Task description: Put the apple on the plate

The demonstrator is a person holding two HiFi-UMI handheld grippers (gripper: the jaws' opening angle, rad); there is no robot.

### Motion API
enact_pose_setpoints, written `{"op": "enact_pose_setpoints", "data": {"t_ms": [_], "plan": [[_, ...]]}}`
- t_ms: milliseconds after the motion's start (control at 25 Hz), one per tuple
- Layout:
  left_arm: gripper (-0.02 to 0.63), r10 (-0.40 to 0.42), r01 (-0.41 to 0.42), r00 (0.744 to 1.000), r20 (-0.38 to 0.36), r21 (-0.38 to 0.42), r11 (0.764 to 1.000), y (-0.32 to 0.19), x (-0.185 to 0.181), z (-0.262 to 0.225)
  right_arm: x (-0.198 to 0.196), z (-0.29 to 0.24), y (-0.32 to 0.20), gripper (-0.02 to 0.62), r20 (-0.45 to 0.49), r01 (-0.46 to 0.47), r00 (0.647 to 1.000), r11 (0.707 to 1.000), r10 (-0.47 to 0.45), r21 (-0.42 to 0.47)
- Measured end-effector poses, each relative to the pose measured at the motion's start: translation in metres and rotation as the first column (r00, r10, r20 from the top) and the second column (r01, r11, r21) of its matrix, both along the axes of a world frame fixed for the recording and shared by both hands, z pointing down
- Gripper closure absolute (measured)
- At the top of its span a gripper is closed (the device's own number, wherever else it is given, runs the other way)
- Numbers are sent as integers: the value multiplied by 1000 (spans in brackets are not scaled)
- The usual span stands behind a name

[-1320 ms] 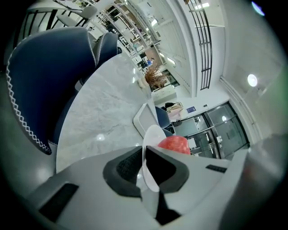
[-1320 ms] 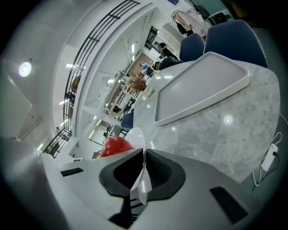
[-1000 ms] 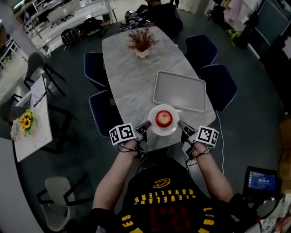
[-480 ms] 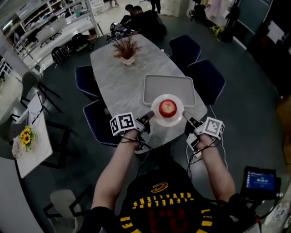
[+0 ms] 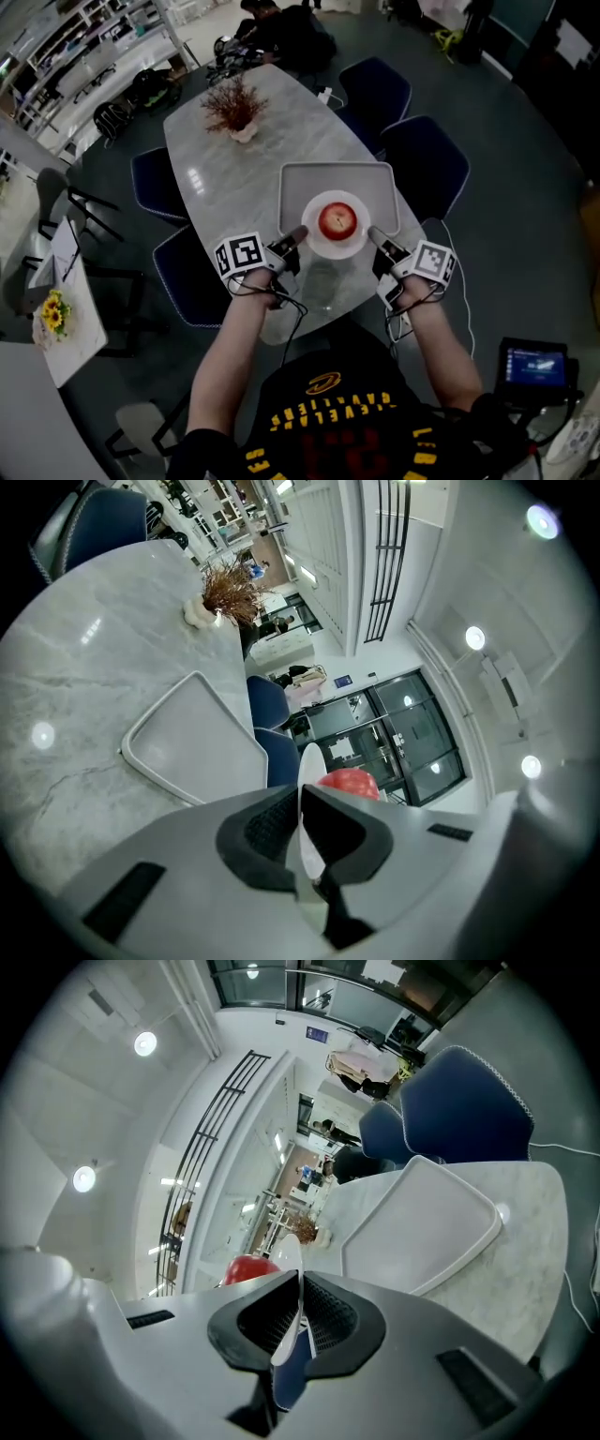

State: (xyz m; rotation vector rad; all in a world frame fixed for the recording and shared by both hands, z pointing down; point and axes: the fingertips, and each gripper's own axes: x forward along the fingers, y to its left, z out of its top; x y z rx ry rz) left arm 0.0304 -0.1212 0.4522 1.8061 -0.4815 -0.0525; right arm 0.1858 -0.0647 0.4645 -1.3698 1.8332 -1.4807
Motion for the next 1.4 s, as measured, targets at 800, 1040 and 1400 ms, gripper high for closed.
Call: {"op": "enact_pose_setpoints", "data": {"t_ms": [800, 1040, 1400], "plan": [[588, -17, 27, 996, 92, -106, 994, -117, 58, 74, 59, 68, -129, 569, 59, 77, 996, 994, -72, -81], [588, 10, 9, 990, 140, -132, 991, -148, 72, 118, 71, 117, -160, 569, 59, 89, 995, 989, -82, -117], [588, 58, -21, 975, 212, -172, 985, -165, 80, 156, 76, 158, -173, 569, 24, 77, 997, 980, -73, -182]]}}
